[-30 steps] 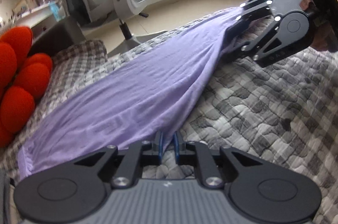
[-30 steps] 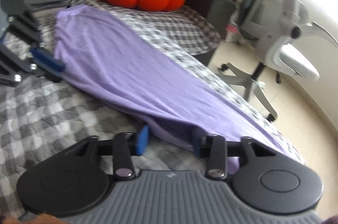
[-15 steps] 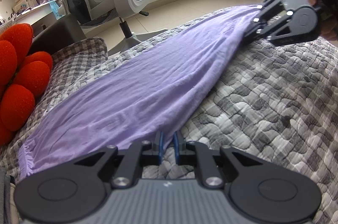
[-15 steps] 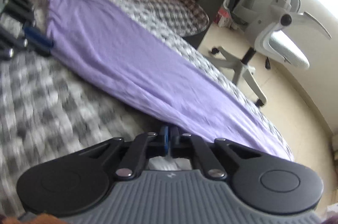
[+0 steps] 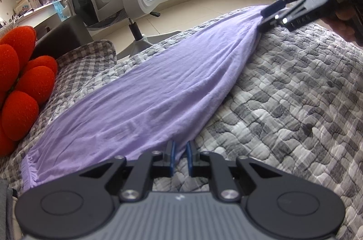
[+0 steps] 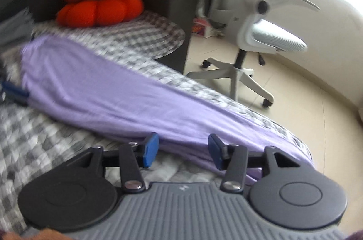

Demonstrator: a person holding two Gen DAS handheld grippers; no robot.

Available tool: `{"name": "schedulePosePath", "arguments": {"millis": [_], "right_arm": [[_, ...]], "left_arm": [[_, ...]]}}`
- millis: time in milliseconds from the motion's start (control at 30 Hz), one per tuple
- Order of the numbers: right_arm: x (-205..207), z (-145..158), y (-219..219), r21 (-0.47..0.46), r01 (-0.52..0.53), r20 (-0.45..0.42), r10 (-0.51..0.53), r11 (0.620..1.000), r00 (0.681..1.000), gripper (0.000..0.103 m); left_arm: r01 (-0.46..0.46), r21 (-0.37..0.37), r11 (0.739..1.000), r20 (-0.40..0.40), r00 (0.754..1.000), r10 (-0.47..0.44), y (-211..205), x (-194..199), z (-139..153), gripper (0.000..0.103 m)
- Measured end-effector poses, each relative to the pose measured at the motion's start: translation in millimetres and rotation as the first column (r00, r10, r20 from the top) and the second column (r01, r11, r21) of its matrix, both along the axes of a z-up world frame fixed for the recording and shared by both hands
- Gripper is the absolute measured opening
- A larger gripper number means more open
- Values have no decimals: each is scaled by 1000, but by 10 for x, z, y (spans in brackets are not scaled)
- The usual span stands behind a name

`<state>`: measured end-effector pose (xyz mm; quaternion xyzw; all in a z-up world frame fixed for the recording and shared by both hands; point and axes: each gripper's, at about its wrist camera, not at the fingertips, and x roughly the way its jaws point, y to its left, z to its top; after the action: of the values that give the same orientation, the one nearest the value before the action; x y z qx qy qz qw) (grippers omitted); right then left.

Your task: Fold clothes

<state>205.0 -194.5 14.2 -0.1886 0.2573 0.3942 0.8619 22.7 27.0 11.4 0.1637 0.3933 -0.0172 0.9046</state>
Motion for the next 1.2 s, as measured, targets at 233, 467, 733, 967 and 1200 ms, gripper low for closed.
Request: {"name": "schedulePosePath", "arguments": {"millis": [233, 467, 733, 967, 1200], "right_arm": [[220, -43, -201, -10, 182, 16, -182, 983, 983, 53], [353, -67, -347, -11, 317, 47, -316, 948, 948, 53], [368, 20, -678, -2, 234, -146, -232, 972, 962, 53], [675, -10, -912, 193, 485, -496, -341, 853, 798, 53], [685, 13, -938, 174, 575, -539, -411, 799, 735, 30]], "left_arm": [[3, 2, 1000, 0, 1000, -3, -4, -3, 5, 11], [2, -2, 1000, 1, 1000, -2, -2, 18, -3, 11], [-30, -29, 999, 11, 999, 30, 39, 63, 5, 11], [-51, -33, 998, 29, 998, 52, 34, 91, 16, 2], [-56, -32, 998, 32, 998, 57, 50, 105, 17, 2]]}}
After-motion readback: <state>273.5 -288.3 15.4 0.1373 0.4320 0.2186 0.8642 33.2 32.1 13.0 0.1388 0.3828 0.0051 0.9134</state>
